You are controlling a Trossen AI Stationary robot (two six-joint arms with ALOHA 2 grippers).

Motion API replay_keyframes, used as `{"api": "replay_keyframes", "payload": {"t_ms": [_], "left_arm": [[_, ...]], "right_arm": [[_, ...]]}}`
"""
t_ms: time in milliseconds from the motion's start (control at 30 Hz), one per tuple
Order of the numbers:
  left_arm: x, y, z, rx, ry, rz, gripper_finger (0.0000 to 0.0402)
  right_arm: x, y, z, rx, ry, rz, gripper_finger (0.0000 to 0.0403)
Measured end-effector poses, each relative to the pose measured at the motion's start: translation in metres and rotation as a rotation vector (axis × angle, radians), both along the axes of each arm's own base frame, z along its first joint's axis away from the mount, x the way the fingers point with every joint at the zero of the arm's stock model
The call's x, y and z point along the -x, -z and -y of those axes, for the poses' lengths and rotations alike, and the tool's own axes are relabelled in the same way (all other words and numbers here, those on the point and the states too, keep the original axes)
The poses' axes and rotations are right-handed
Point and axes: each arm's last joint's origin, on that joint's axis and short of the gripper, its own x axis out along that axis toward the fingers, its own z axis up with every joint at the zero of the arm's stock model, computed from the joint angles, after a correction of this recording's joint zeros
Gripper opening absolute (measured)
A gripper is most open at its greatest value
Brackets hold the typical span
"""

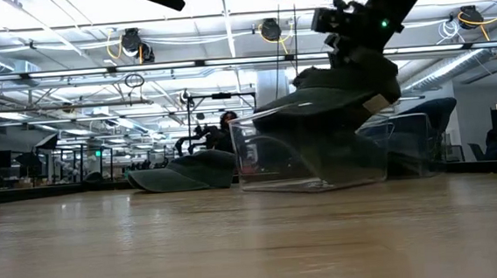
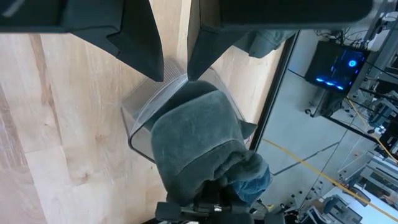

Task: Pick & Place hat
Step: Put the bottom gray cap into the bottom transparent bin

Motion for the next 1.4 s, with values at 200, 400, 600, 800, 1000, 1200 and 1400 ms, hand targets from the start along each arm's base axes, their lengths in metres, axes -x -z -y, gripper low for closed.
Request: {"api": "replay_keyframes", "payload": {"t_ms": [200, 400, 600, 800, 1000, 1200, 1400], "left_arm": [[0.0, 0.0, 0.0, 0.002, -0.002, 0.001, 0.0081], [0.0, 0.0, 0.0, 0.004, -0.002, 0.001, 0.0081], [0.0, 0.001, 0.001, 0.027, 0.019, -0.016, 0.0081], [0.0, 0.001, 0.0, 0.028, 0.019, -0.019, 0.0081], [-0.002, 0.002, -0.005, 0.046, -0.003, -0.019, 0.0081], [-0.004, 0.003, -0.008, 0.086, 0.01, -0.034, 0.0081], [-0.003, 0.003, -0.008, 0.087, 0.017, -0.037, 0.0081]], "right_arm": [[0.0, -0.013, -0.006, -0.019, -0.014, 0.114, 0.0051], [0.0, -0.03, -0.004, -0.005, -0.001, 0.253, 0.0138], [0.005, -0.042, -0.003, 0.028, 0.044, 0.331, 0.0209], [0.019, -0.065, -0.014, -0.027, 0.042, 0.479, 0.024], [0.033, -0.083, -0.02, -0.063, 0.027, 0.583, 0.0249], [0.043, -0.081, -0.026, -0.347, -0.081, 0.552, 0.0248], [0.051, -0.065, -0.045, -0.535, -0.146, 0.362, 0.0163]]}}
